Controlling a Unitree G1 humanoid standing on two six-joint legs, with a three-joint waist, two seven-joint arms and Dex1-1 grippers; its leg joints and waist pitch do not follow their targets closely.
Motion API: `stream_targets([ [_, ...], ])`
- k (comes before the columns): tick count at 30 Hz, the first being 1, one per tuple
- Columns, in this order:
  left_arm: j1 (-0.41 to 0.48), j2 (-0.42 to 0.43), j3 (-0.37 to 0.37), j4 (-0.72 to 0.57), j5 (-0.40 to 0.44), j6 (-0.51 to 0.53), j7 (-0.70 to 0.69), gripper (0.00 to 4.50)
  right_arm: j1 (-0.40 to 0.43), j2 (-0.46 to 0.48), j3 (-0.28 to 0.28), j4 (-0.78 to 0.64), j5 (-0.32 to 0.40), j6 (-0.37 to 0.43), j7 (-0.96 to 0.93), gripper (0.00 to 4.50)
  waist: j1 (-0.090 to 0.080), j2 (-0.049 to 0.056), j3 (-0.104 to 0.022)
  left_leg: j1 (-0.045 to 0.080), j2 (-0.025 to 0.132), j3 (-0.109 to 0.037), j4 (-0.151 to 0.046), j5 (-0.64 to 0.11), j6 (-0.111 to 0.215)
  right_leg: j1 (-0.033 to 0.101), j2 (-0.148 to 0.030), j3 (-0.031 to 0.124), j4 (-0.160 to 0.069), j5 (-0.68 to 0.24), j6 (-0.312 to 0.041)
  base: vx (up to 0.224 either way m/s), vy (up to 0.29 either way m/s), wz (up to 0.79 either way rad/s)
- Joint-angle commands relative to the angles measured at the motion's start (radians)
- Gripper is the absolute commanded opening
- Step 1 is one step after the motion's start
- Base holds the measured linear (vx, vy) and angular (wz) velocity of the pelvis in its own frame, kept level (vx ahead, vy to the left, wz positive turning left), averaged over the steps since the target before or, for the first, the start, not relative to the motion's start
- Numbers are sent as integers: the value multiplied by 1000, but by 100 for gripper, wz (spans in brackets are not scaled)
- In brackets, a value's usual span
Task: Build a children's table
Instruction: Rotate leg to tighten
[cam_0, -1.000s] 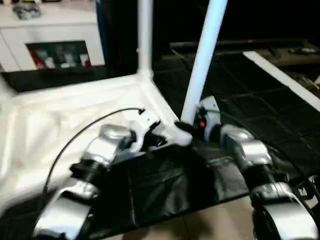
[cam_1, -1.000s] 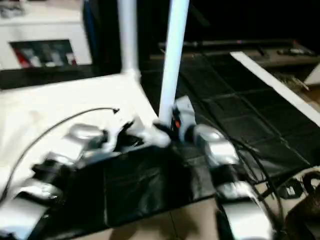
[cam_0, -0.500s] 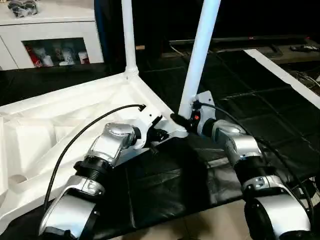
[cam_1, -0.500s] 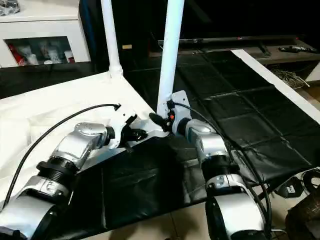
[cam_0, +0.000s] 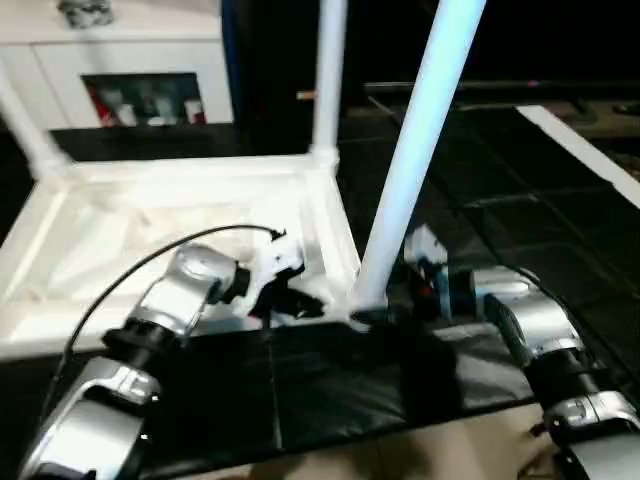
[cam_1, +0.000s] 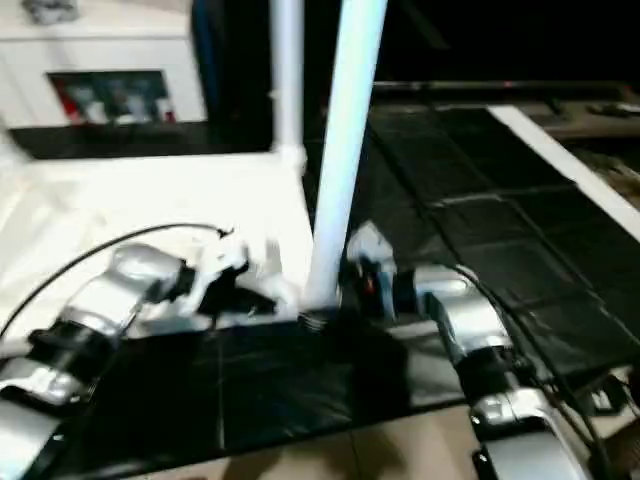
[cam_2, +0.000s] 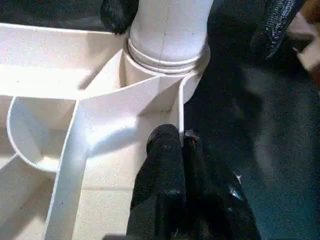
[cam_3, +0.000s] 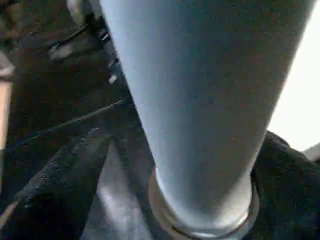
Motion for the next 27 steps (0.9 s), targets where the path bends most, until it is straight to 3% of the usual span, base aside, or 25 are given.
stream_targets([
  [1, -1, 3, -18, -49, -15, -24, -54, 0, 9, -19, 18, -34, 1, -12, 45, 447, 4, 6, -68, -4, 17, 10, -54, -133, 74, 72, -50, 48, -57, -165, -229, 0, 0, 0],
  [5, 20, 43, -50, -84, -18, -43, -135, 0, 18, -33, 37, -53, 23, -6, 116, 447, 8, 8, -67, -4, 20, 10, -55, -133, 69, 70, -50, 48, -57, -168, -223, 0, 0, 0],
  [19, 62, 100, -97, -141, -6, -86, -216, 0, 20, -45, 55, -57, 50, -8, 197, 325, 18, 8, -63, -4, 20, 10, -57, -186, 30, 65, -52, 48, -66, -284, -180, 0, 0, 0],
  [27, 62, 96, -104, -143, -1, -92, -214, 0, 21, -24, 52, -49, 56, -24, 186, 272, 21, 12, -65, -4, 20, 9, -57, -176, 28, 65, -50, 47, -61, -252, -186, 0, 0, 0],
])
